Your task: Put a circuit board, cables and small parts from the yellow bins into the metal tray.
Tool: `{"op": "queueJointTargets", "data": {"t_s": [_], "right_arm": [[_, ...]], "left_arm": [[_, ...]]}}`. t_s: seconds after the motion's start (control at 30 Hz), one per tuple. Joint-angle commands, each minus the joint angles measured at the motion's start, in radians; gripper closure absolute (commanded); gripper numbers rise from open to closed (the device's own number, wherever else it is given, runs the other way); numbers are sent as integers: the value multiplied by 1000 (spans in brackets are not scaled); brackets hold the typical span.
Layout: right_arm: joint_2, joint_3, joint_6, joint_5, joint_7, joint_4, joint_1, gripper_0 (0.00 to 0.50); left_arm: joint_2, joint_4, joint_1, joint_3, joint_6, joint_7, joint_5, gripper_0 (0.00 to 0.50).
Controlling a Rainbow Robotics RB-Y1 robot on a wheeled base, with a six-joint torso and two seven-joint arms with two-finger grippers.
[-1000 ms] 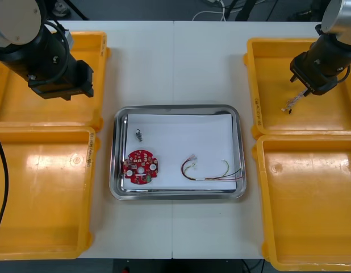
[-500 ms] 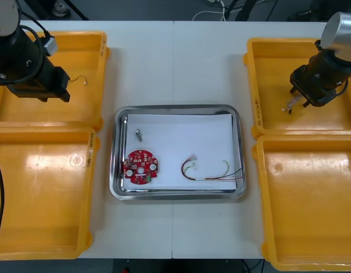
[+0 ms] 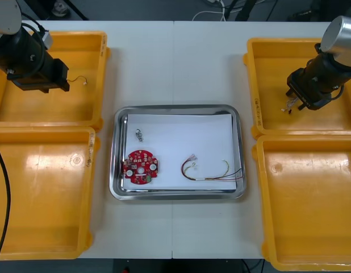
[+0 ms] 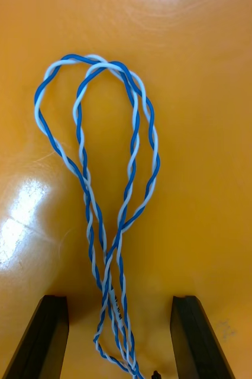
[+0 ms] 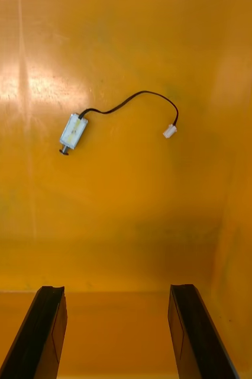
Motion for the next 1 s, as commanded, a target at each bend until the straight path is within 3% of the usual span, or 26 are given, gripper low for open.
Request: {"op": "queueJointTargets", "data": {"t_s": [0.03, 0.07, 0.1, 0.17, 0.2, 0.23, 0.27, 0.57, 1.0], "right_arm": [[-12, -20, -22, -25, 35, -22, 25, 0], [-12, -18, -23, -28, 36, -22, 27, 0], [-12, -18, -25, -39, 36, -23, 30, 70], [-12, -18, -26, -45, 39, -22, 31, 347], [-12, -18, -26, -45, 39, -22, 33, 442], [-12, -18, -26, -45, 39, -22, 33, 442], [-12, -18, -26, -45, 42, -22, 33, 500], [-12, -14, 10, -37, 47, -66, 33, 500], [-38, -8, 414, 13, 45, -413, 43, 500]], "left_arm": [[41, 50, -69, 35, -72, -223, -18, 0], [43, 58, -70, 35, -81, -229, -18, 0], [41, 76, -75, 36, -98, -242, -20, 0], [41, 101, -81, 36, -126, -246, -18, 0], [41, 118, -84, 38, -143, -249, -20, 0], [41, 118, -84, 38, -143, -249, -20, 0], [41, 139, -89, 36, -169, -254, -20, 0], [24, 254, -113, 15, -312, -291, -23, 0], [0, 373, -127, -65, -496, -326, -38, 0]]}}
